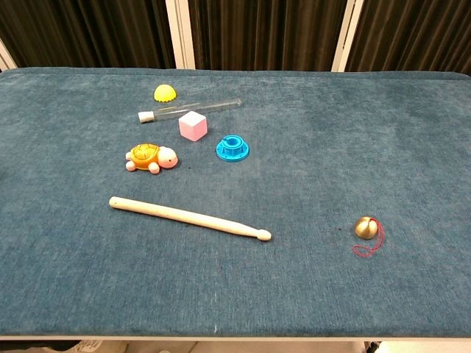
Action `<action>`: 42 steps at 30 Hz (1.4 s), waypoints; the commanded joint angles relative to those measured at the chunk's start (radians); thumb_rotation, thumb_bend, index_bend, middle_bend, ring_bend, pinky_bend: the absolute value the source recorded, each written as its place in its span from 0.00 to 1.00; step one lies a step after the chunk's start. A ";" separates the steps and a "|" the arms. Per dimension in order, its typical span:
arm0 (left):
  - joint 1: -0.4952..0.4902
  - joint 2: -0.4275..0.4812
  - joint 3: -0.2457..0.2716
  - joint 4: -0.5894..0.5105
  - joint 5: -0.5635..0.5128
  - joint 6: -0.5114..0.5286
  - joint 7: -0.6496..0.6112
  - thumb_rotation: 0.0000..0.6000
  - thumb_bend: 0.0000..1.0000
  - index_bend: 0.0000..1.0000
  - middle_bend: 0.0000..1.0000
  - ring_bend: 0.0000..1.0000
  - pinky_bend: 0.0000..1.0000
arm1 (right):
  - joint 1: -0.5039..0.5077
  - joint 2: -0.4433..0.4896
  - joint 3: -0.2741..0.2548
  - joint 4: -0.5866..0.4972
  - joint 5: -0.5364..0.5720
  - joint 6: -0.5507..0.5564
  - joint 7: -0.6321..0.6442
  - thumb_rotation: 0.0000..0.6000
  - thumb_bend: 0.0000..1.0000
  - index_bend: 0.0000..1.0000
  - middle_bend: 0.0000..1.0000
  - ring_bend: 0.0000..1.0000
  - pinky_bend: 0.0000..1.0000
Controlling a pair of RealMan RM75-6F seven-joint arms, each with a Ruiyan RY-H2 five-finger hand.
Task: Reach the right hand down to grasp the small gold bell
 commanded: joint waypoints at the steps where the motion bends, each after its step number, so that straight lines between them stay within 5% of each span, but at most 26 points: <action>1: 0.000 0.000 0.000 0.000 0.000 -0.001 0.001 1.00 0.39 0.07 0.00 0.02 0.13 | 0.000 0.000 0.000 0.000 0.001 0.000 -0.001 1.00 0.38 0.19 0.17 0.12 0.07; 20: 0.001 -0.005 -0.002 -0.008 -0.009 -0.002 0.005 1.00 0.39 0.07 0.00 0.02 0.13 | 0.039 -0.034 -0.005 -0.015 -0.024 -0.050 -0.043 1.00 0.38 0.21 0.17 0.12 0.07; 33: 0.003 -0.003 -0.007 -0.010 -0.021 -0.002 0.008 1.00 0.39 0.07 0.00 0.02 0.13 | 0.315 -0.127 0.004 -0.099 -0.059 -0.444 -0.209 1.00 0.38 0.30 0.17 0.12 0.07; 42: 0.004 -0.002 -0.010 -0.010 -0.029 -0.002 0.004 1.00 0.39 0.07 0.00 0.02 0.13 | 0.432 -0.250 0.003 -0.058 -0.009 -0.603 -0.261 1.00 0.38 0.36 0.17 0.12 0.07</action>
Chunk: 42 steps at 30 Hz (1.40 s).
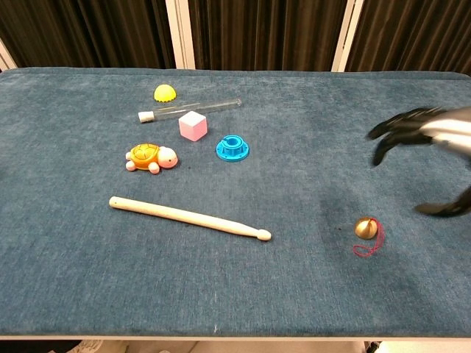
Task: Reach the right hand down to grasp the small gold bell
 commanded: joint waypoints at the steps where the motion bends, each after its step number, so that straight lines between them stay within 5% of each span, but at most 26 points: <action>1: 0.001 0.000 -0.001 -0.001 -0.002 0.001 -0.001 1.00 0.39 0.07 0.00 0.02 0.13 | 0.038 -0.052 -0.001 0.028 0.029 -0.048 -0.028 1.00 0.38 0.36 0.17 0.12 0.07; 27: 0.004 -0.001 -0.010 -0.001 -0.023 0.000 0.006 1.00 0.39 0.07 0.00 0.02 0.13 | 0.111 -0.161 -0.038 0.186 0.091 -0.089 0.048 1.00 0.38 0.47 0.17 0.12 0.07; 42: 0.003 0.002 -0.009 -0.007 -0.030 -0.010 0.010 1.00 0.39 0.07 0.00 0.02 0.13 | 0.131 -0.146 -0.050 0.182 0.050 -0.055 0.120 1.00 0.39 0.64 0.17 0.12 0.07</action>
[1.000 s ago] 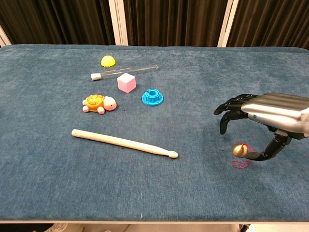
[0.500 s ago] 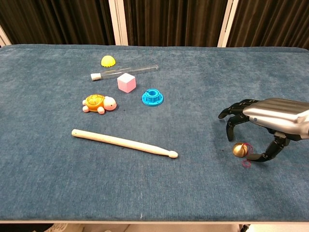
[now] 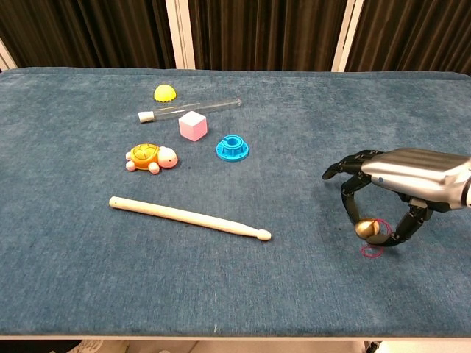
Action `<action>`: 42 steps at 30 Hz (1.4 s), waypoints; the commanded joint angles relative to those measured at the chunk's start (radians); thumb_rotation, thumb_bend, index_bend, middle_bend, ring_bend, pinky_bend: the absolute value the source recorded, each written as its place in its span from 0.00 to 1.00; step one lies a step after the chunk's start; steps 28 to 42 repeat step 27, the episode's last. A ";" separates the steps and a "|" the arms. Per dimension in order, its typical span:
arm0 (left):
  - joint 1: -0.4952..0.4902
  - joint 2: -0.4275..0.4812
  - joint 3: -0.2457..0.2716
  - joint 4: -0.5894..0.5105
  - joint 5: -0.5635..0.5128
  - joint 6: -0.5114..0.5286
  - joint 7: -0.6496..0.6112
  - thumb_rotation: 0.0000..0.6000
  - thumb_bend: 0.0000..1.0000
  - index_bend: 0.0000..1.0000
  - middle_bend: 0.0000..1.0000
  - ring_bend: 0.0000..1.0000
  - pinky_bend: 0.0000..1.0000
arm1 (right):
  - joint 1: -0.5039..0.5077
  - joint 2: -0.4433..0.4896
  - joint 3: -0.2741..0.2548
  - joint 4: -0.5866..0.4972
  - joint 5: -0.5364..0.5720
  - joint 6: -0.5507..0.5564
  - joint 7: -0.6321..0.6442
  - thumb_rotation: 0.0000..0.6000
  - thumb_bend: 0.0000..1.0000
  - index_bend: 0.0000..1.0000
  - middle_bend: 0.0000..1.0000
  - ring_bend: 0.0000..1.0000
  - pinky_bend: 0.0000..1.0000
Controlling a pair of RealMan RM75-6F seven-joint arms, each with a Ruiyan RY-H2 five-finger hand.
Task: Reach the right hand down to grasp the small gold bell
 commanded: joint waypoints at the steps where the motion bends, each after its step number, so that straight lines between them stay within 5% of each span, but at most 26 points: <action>1: 0.000 0.001 0.000 -0.001 -0.001 -0.001 0.000 1.00 0.39 0.07 0.00 0.02 0.13 | -0.001 0.013 0.007 -0.011 -0.005 0.024 0.004 1.00 0.40 0.65 0.17 0.12 0.07; 10: 0.001 0.002 0.001 -0.006 -0.002 -0.002 0.006 1.00 0.39 0.07 0.00 0.02 0.13 | 0.016 0.064 0.070 -0.058 -0.018 0.100 0.034 1.00 0.42 0.66 0.17 0.12 0.09; 24: 0.000 0.003 0.003 -0.009 -0.003 -0.008 0.011 1.00 0.39 0.07 0.00 0.02 0.13 | 0.090 0.143 0.253 -0.097 0.103 0.141 0.061 1.00 0.42 0.66 0.17 0.12 0.10; 42: 0.000 0.003 0.002 -0.007 -0.006 -0.009 0.011 1.00 0.39 0.07 0.00 0.02 0.13 | 0.096 0.164 0.272 -0.103 0.125 0.145 0.066 1.00 0.42 0.66 0.17 0.12 0.10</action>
